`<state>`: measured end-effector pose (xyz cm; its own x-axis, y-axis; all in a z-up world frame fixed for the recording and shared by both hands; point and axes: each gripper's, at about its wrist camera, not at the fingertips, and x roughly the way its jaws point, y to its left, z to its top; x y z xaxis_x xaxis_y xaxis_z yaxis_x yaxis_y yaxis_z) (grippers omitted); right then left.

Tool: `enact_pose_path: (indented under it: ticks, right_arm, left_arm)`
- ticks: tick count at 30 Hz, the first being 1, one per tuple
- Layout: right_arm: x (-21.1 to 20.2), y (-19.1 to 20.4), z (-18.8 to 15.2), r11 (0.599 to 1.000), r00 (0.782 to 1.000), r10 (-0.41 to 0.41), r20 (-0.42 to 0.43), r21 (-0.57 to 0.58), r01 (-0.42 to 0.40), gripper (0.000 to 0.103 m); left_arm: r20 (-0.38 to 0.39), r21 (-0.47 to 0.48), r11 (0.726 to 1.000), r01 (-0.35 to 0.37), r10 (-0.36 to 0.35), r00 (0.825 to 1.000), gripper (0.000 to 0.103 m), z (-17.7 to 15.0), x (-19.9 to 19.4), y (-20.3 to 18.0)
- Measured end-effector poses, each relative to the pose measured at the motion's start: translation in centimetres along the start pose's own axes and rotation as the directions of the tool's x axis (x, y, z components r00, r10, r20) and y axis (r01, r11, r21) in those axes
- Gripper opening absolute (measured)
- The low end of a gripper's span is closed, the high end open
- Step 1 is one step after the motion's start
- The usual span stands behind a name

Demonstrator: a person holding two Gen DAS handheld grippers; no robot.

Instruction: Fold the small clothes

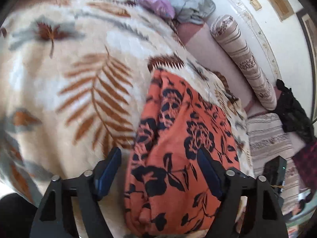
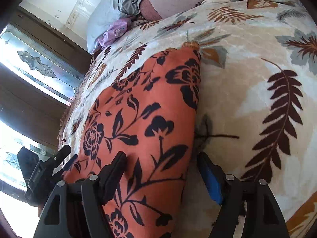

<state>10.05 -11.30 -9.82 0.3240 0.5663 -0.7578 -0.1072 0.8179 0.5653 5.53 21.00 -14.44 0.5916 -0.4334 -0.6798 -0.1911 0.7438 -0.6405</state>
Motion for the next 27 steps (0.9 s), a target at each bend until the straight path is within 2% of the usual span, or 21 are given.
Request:
enact_pose_path:
  ticks: [1, 2, 4, 5, 8, 10, 13, 14, 18, 22, 25, 27]
  right_arm:
    - [0.0, 0.0, -0.1, 1.0, 1.0, 0.006, 0.009, 0.014, -0.006, 0.077]
    - [-0.1, 0.0, -0.2, 1.0, 1.0, 0.009, 0.01, 0.021, -0.01, 0.077]
    - [-0.3, 0.2, -0.5, 1.0, 1.0, 0.013, 0.004, 0.015, -0.013, 0.077]
    - [-0.3, 0.4, -0.5, 1.0, 1.0, 0.014, -0.002, -0.002, -0.014, 0.077]
    - [0.1, 1.8, -0.7, 0.995, 1.0, -0.01, -0.017, -0.098, 0.008, 0.074]
    - [0.4, 2.1, -0.6, 0.993, 1.0, -0.02, -0.023, -0.118, 0.017, 0.072]
    - [-0.2, 2.6, -0.4, 0.986, 1.0, -0.027, 0.004, -0.163, 0.027, 0.05]
    - [-0.7, 3.1, -0.2, 0.98, 0.999, -0.035, 0.017, -0.194, 0.037, 0.039]
    - [-3.9, 4.6, 1.7, 0.964, 0.994, -0.029, 0.103, -0.262, 0.055, 0.037]
    - [-8.8, 4.0, 5.1, 0.959, 0.973, -0.041, 0.228, -0.265, 0.102, 0.037]
    - [-11.7, 1.4, 7.5, 0.966, 0.954, -0.077, 0.288, -0.215, 0.142, 0.037]
    - [-12.4, -1.5, 8.5, 0.977, 0.952, -0.104, 0.288, -0.149, 0.151, 0.037]
  left_arm:
    - [-0.034, 0.029, 0.999, -0.019, 0.02, 0.999, 0.045, -0.3, 0.6, -0.3]
    - [-0.022, 0.075, 0.997, -0.035, 0.037, 0.999, 0.043, -0.6, 0.6, -0.8]
    - [-0.028, 0.129, 0.991, -0.033, 0.037, 0.999, 0.029, -0.9, 0.5, -1.9]
    - [-0.029, 0.144, 0.989, -0.04, 0.045, 0.999, 0.026, -1.0, 0.5, -2.2]
    - [-0.035, 0.128, 0.991, -0.043, 0.048, 0.998, 0.025, -0.9, 0.5, -2.4]
    - [-0.02, 0.165, 0.984, -0.068, 0.073, 0.997, 0.024, -1.0, 0.4, -3.3]
    - [0.018, 0.215, 0.973, -0.079, 0.077, 0.997, 0.022, -1.0, -0.5, -4.4]
    - [0.034, 0.237, 0.968, -0.078, 0.072, 0.997, 0.022, -1.0, -0.9, -5.2]
    - [0.1, 0.328, 0.944, -0.042, 0.009, 0.995, 0.021, -0.4, -2.0, -10.0]
    - [0.132, 0.382, 0.924, 0.009, -0.065, 0.989, 0.021, 0.6, -0.7, -14.9]
    - [0.106, 0.375, 0.926, 0.051, -0.097, 0.99, 0.022, 1.5, 2.5, -17.5]
    - [0.044, 0.359, 0.932, 0.054, -0.075, 0.996, 0.028, 1.6, 5.9, -18.7]
